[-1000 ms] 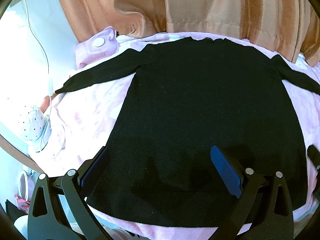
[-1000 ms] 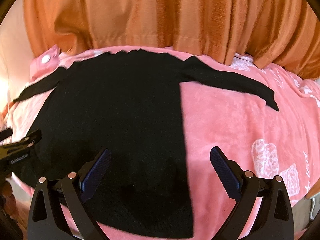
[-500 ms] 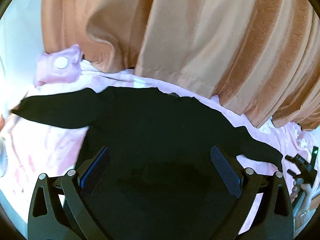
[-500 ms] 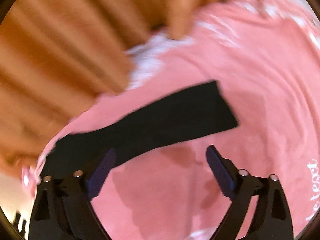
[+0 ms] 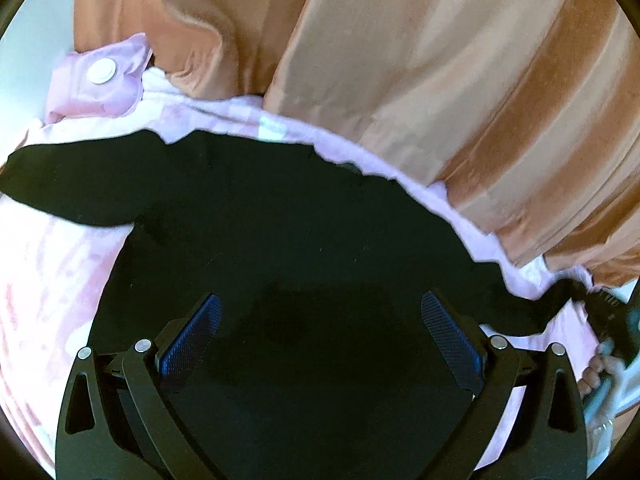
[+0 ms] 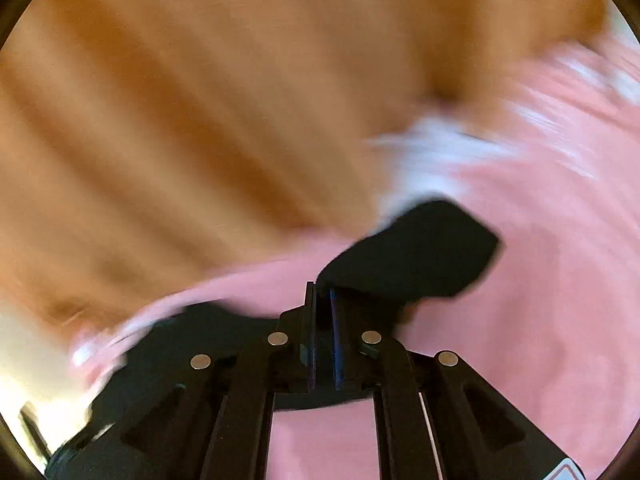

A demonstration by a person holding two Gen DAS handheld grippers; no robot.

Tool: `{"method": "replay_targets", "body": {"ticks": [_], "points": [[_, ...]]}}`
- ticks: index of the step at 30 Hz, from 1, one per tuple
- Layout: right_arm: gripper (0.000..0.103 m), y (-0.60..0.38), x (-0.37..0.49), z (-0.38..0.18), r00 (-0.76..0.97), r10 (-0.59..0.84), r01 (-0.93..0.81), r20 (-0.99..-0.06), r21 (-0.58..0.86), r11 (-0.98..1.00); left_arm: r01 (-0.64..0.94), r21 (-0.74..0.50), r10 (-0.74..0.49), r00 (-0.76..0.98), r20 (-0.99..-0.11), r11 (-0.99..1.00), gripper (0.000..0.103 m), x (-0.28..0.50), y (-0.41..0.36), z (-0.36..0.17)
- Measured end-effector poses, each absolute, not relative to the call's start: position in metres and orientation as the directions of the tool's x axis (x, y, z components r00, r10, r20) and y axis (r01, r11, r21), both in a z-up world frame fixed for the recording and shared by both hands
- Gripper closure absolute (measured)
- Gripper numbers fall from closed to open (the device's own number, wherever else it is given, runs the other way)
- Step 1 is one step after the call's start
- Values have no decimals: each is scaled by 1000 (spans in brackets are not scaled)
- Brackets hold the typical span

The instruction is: Fold small clothes

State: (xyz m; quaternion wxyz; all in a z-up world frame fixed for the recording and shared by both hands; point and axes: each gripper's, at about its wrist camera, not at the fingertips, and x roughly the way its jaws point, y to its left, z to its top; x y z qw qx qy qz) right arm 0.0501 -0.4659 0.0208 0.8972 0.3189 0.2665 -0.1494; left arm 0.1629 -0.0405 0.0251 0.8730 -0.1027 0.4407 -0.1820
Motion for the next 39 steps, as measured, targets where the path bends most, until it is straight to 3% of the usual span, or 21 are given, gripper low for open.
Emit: {"method": "replay_targets", "body": {"ticks": [3, 4, 5, 7, 10, 12, 17, 21, 24, 26, 28, 29, 30, 31, 36, 38, 39], "points": [[86, -362, 103, 55, 850, 188, 76, -492, 468, 880, 241, -391, -457, 554, -696, 888, 5, 168, -42, 29], [70, -332, 112, 60, 847, 251, -20, -468, 443, 896, 244, -396, -462, 557, -690, 885, 5, 170, -43, 28], [54, -318, 114, 62, 851, 262, -53, -455, 421, 905, 254, -402, -474, 551, -687, 879, 5, 172, -44, 27], [45, -303, 113, 65, 869, 205, -46, -451, 338, 940, 262, -382, -463, 544, -700, 886, 5, 179, -46, 20], [43, -326, 106, 52, 865, 70, 75, -497, 265, 961, 244, -345, -422, 548, -722, 906, 5, 192, -41, 7], [41, -362, 96, 24, 823, -4, 209, -568, 295, 932, 219, -331, -397, 537, -745, 918, 5, 209, -36, -4], [41, -394, 83, -37, 698, 9, 337, -716, 340, 878, 119, -416, -420, 469, -777, 902, 5, 246, -21, -37], [41, -386, 88, -61, 669, 56, 336, -741, 369, 867, -28, -573, -511, 421, -750, 819, 6, 268, -7, -67], [41, -388, 99, -75, 667, 93, 345, -739, 417, 841, -45, -589, -507, 460, -729, 807, 8, 271, -11, -67], [41, -388, 108, -83, 672, 116, 348, -731, 450, 823, -8, -579, -509, 465, -724, 815, 26, 274, -20, -65], [45, -384, 123, -92, 664, 137, 339, -735, 460, 821, 56, -577, -538, 447, -715, 815, 79, 276, -30, -68], [61, -382, 127, -95, 663, 146, 329, -734, 462, 824, 92, -584, -561, 430, -708, 807, 95, 278, -34, -71], [73, -379, 131, -97, 658, 152, 319, -737, 456, 831, 103, -585, -567, 427, -704, 804, 99, 279, -35, -71], [92, -377, 133, -96, 660, 147, 315, -737, 449, 836, 104, -578, -558, 443, -702, 810, 99, 277, -34, -68], [94, -368, 122, -34, 809, 139, 194, -572, 483, 854, 146, -564, -540, 554, -634, 813, 99, 274, -14, -20], [94, -370, 121, -39, 795, 122, 205, -594, 452, 868, 143, -529, -513, 547, -662, 836, 99, 280, -5, -21], [94, -374, 125, -58, 751, 105, 248, -652, 426, 870, 133, -517, -501, 530, -684, 846, 99, 283, -4, -29]]}}
